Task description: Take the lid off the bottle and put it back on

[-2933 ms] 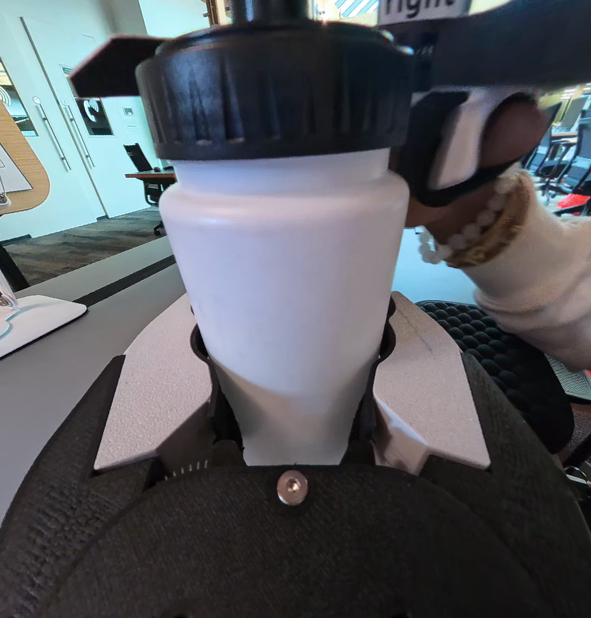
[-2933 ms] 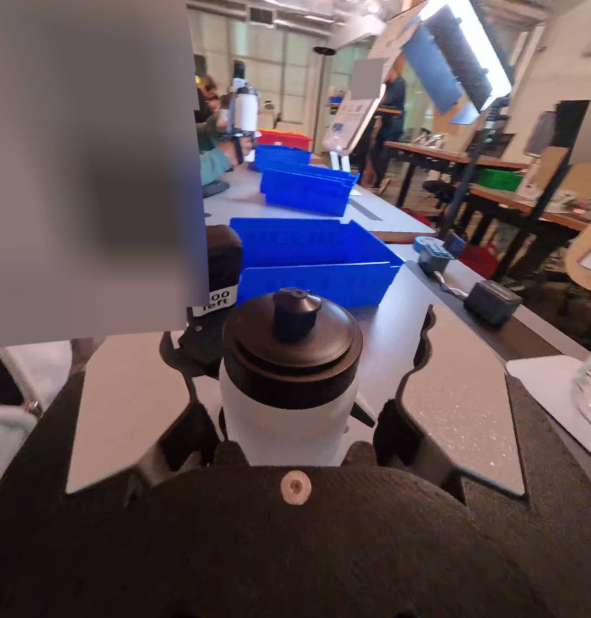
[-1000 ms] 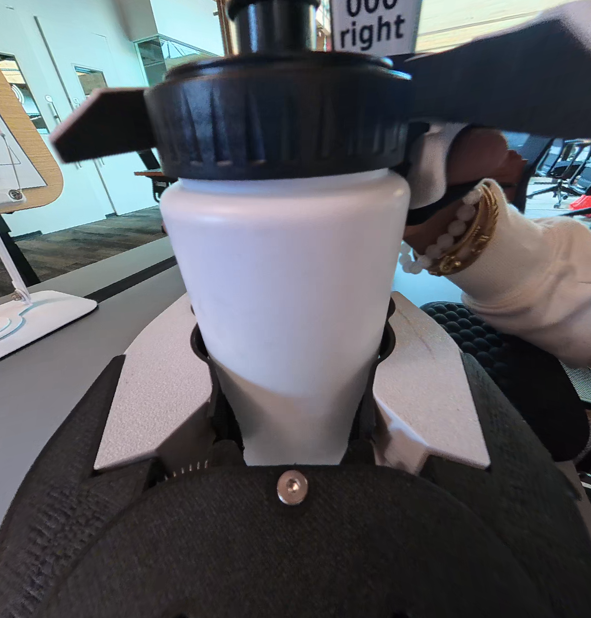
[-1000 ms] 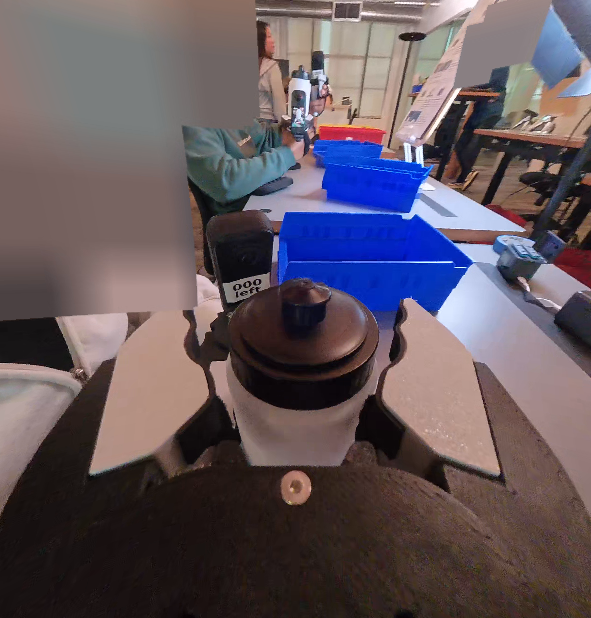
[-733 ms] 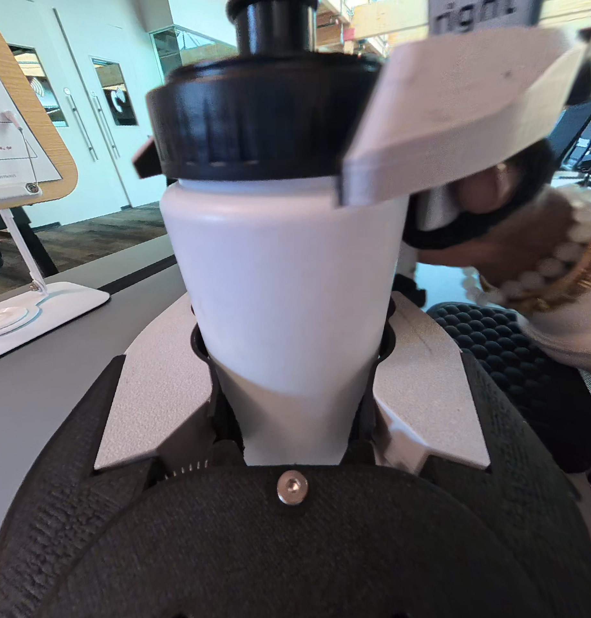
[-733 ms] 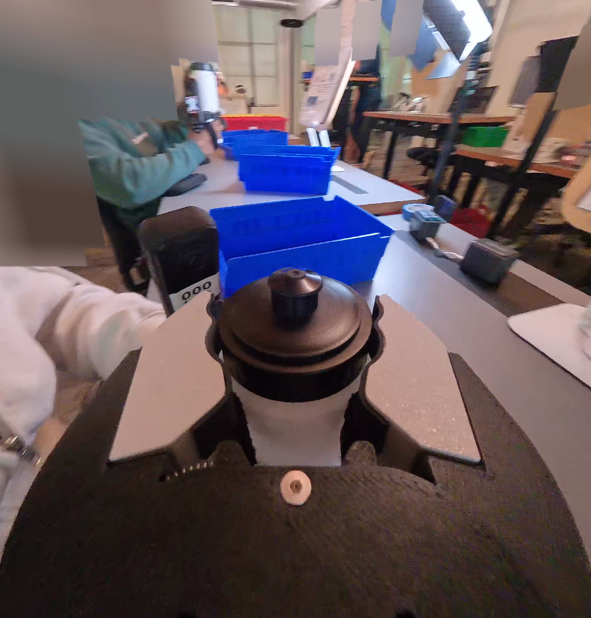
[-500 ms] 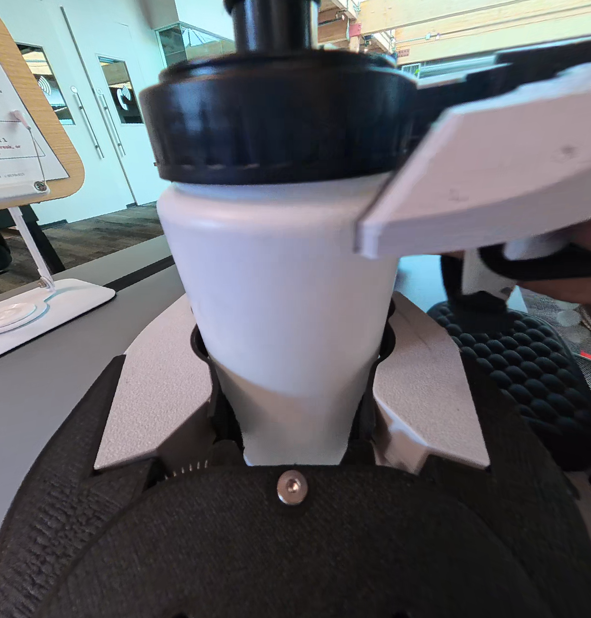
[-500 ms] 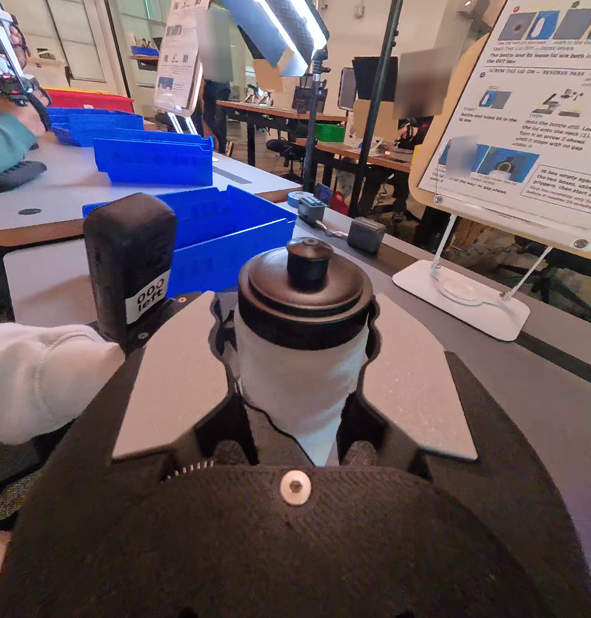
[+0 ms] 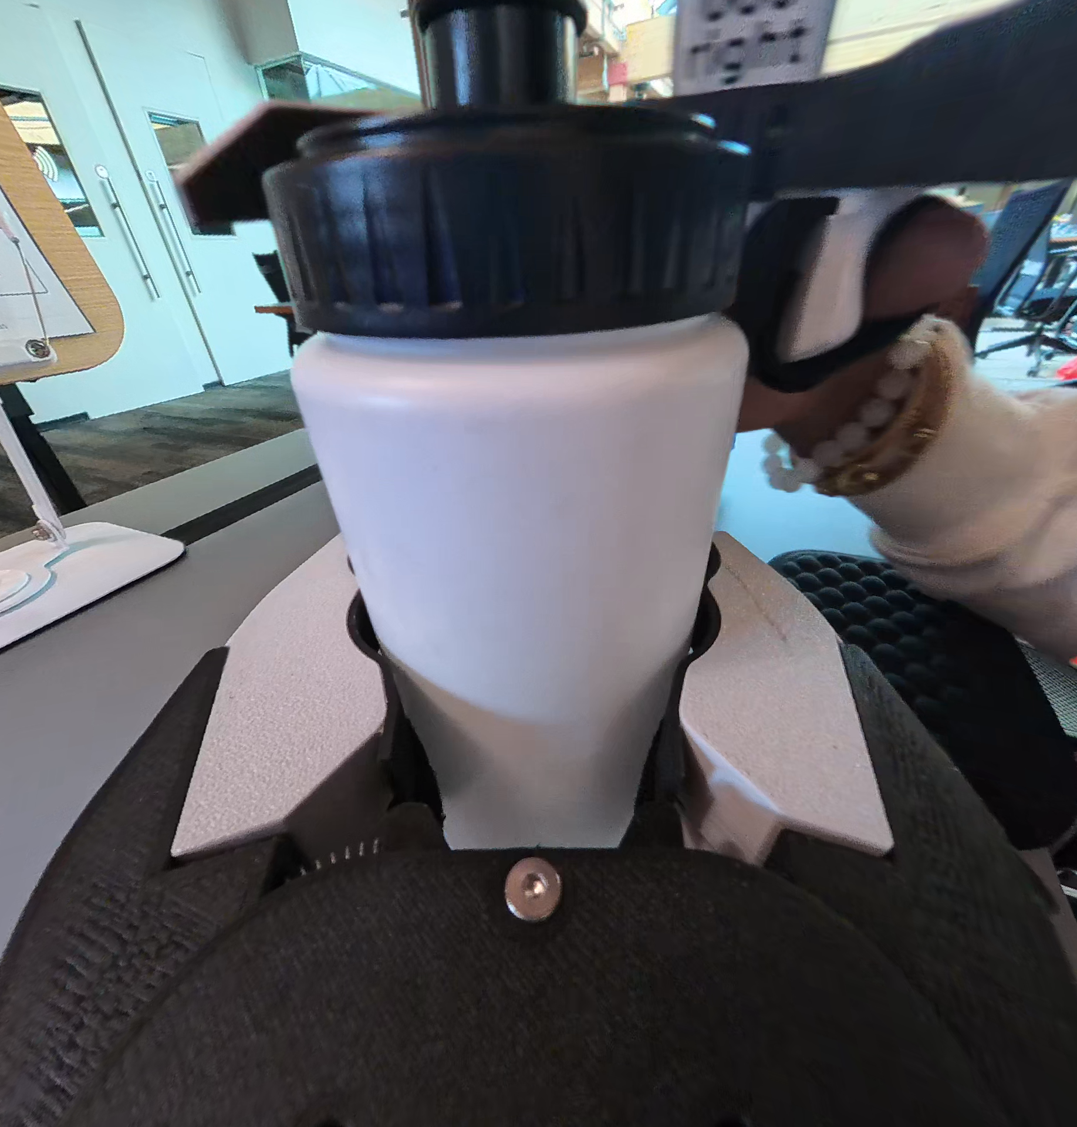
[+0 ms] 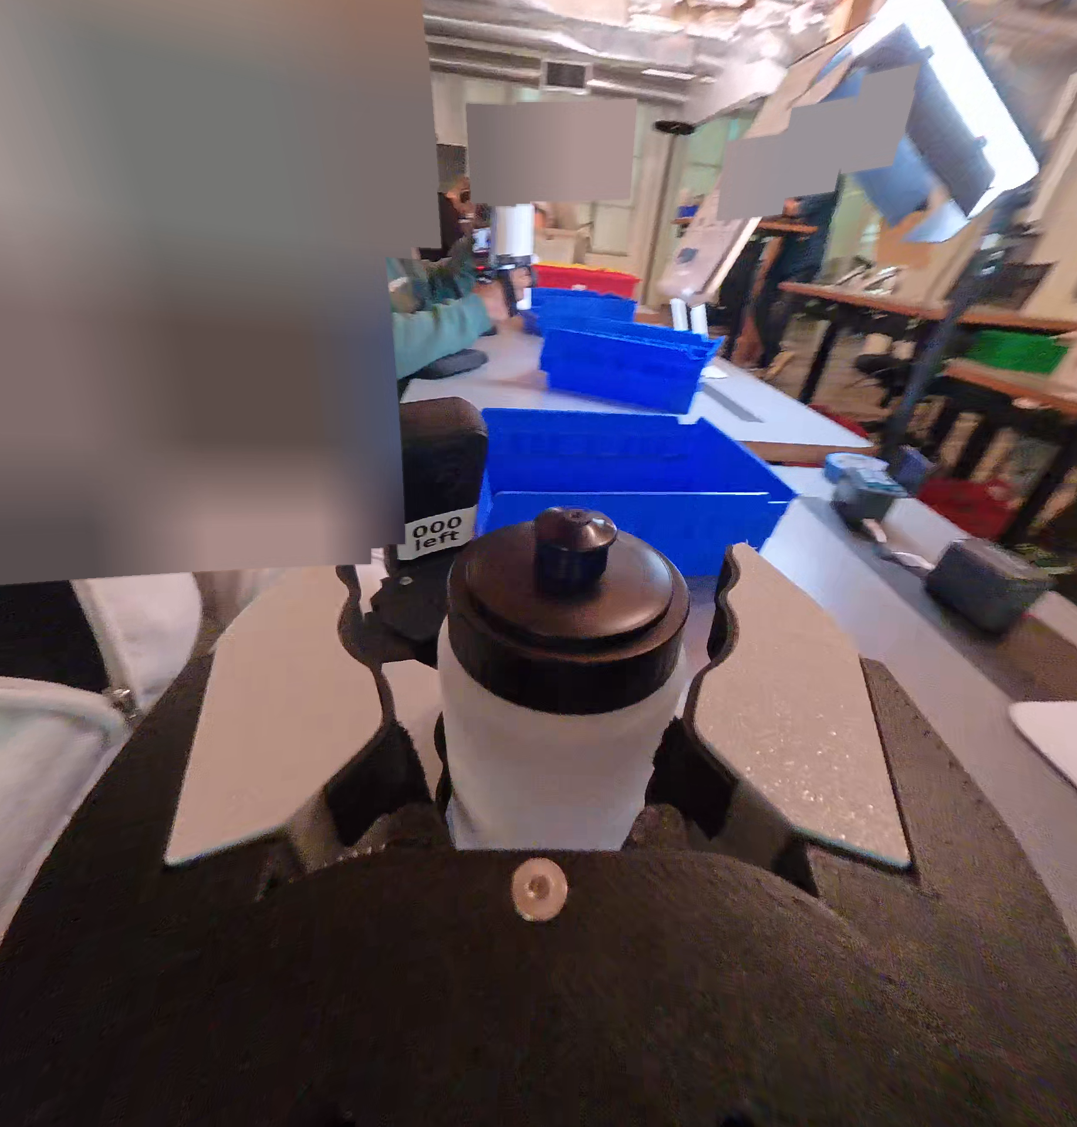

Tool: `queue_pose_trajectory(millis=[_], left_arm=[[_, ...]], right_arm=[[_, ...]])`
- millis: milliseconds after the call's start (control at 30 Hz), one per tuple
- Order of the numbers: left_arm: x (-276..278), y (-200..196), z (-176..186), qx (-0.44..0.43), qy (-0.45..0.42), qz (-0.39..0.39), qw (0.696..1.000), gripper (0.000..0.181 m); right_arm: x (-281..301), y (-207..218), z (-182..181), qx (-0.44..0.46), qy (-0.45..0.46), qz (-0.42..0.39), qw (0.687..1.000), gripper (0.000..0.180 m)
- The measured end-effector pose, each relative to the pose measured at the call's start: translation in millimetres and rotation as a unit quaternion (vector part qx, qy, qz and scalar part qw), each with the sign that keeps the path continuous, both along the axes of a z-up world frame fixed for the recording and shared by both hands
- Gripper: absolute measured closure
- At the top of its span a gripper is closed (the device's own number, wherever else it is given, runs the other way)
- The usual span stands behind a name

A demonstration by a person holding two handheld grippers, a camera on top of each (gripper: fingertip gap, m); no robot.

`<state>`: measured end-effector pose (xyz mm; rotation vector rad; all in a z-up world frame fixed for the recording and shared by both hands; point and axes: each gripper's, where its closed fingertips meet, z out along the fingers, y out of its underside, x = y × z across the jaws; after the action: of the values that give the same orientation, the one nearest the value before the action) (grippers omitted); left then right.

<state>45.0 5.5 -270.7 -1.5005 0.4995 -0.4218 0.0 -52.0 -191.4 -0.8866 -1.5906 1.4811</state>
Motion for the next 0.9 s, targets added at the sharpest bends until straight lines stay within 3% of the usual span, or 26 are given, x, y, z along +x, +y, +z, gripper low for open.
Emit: queue_pose_trajectory(millis=[100, 200, 333, 433, 500, 567, 633, 700, 800, 900], left_arm=[[3, -1, 0, 0.001, -0.001, -0.007, 1.0, 0.08], [2, 0, 0, 0.0, 0.0, 0.0, 1.0, 0.08], [1, 3, -1, -0.006, 0.004, 0.023, 1.0, 0.08], [2, 3, -1, -0.008, 0.006, 0.031, 0.999, 0.08], [3, 0, -1, -0.003, 0.006, 0.024, 1.0, 0.08], [3, -3, 0, 0.001, 0.0, 0.007, 1.0, 0.08], [7, -7, 0, -0.001, -0.001, -0.033, 0.999, 0.08], [11, -10, -1, -0.008, 0.003, -0.061, 0.998, 0.08], [15, -14, -1, -0.012, 0.005, -0.085, 0.996, 0.08], [16, -17, -1, -0.01, 0.005, -0.094, 0.996, 0.08]], right_arm=[[-9, -5, -5, -0.022, -0.039, 0.082, 0.996, 0.084], [-11, -4, -10, -0.03, -0.072, 0.085, 0.993, 0.092], [-15, 9, -10, -0.043, -0.065, -0.068, 0.995, 0.092], [-15, 19, -9, -0.053, -0.051, -0.21, 0.975, 0.092], [-15, 19, -7, -0.046, -0.036, -0.251, 0.966, 0.093], [-15, 14, -10, -0.003, -0.031, -0.221, 0.975, 0.087], [-12, 1, -17, 0.049, -0.04, -0.113, 0.991, 0.074], [-7, -6, -26, 0.048, -0.076, -0.019, 0.996, 0.067], [-3, -11, -15, 0.026, -0.059, 0.053, 0.997, 0.089], [-2, -14, -8, 0.007, -0.036, 0.072, 0.997, 0.092]])
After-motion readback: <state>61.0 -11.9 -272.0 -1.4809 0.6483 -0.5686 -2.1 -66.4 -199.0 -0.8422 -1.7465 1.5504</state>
